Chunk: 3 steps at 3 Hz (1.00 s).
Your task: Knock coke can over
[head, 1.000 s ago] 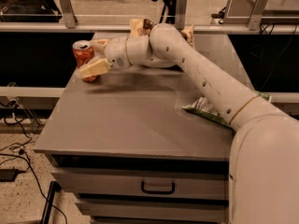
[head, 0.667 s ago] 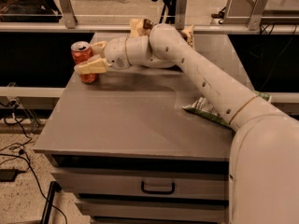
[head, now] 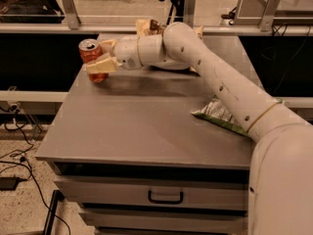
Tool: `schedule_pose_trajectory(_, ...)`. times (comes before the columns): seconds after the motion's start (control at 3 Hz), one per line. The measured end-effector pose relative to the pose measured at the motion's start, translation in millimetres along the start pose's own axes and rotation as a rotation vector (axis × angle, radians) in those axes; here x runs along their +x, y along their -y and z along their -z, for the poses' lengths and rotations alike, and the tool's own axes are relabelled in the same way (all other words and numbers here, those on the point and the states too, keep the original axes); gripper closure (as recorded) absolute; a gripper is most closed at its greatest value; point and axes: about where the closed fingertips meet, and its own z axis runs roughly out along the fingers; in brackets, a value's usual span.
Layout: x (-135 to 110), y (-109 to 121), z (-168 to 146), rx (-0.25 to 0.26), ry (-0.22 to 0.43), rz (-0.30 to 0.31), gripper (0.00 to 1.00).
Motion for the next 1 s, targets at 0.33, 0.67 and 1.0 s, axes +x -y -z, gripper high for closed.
schedule_pose_trajectory(0.33, -7, 3, 37, 0.071, -0.074, 0.020, 1.00)
schedule_pose_trajectory(0.67, -15, -8, 74, 0.131, -0.245, 0.042, 1.00)
schedule_pose_trajectory(1.0, -35, -15, 112, 0.166, -0.490, 0.080, 0.90)
